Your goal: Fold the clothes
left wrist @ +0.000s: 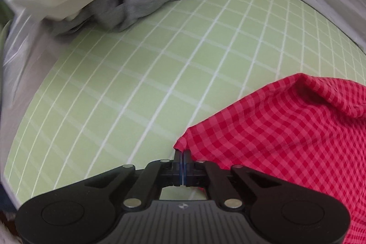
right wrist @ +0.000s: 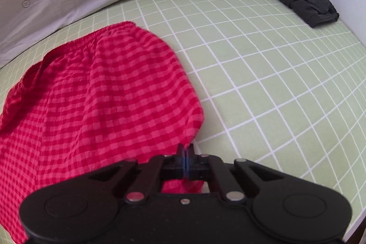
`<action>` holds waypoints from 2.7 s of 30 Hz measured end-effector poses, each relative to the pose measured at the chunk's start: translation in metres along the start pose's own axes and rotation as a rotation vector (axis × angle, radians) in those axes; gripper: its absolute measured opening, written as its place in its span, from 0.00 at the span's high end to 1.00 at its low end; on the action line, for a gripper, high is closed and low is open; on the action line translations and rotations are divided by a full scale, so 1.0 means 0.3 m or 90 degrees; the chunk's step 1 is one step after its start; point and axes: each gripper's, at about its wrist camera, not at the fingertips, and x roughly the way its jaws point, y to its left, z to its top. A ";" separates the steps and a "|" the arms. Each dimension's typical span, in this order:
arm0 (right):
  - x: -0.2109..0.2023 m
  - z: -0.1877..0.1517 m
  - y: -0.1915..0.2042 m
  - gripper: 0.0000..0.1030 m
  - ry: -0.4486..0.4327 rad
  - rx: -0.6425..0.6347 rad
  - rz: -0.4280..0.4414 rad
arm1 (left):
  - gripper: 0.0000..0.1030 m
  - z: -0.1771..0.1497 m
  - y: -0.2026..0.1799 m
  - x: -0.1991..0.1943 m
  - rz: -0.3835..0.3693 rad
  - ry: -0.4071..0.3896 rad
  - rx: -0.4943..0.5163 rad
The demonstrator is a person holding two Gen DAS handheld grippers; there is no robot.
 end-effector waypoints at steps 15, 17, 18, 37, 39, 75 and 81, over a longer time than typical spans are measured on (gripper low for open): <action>-0.044 -0.003 0.031 0.19 -0.036 -0.067 0.037 | 0.19 -0.100 -0.127 -0.223 -0.009 -0.119 0.079; -0.024 0.031 0.038 0.19 -0.038 -0.068 0.039 | 0.19 -0.086 -0.222 -0.201 -0.023 -0.105 0.113; -0.011 0.050 0.040 0.19 -0.038 -0.068 0.041 | 0.19 -0.080 -0.271 -0.189 -0.032 -0.098 0.129; 0.210 0.328 0.102 0.18 -0.037 -0.085 -0.031 | 0.19 0.417 -0.641 0.120 -0.004 -0.120 0.109; 0.209 0.332 0.101 0.18 -0.034 -0.086 -0.029 | 0.19 0.483 -0.612 0.109 0.003 -0.138 0.082; -0.097 -0.234 0.318 0.97 -0.074 -0.298 0.104 | 0.15 -0.326 -0.048 -0.359 -0.075 -0.095 0.131; -0.116 -0.318 0.387 0.58 -0.046 -0.290 0.165 | 0.15 -0.337 -0.017 -0.366 -0.088 -0.101 0.148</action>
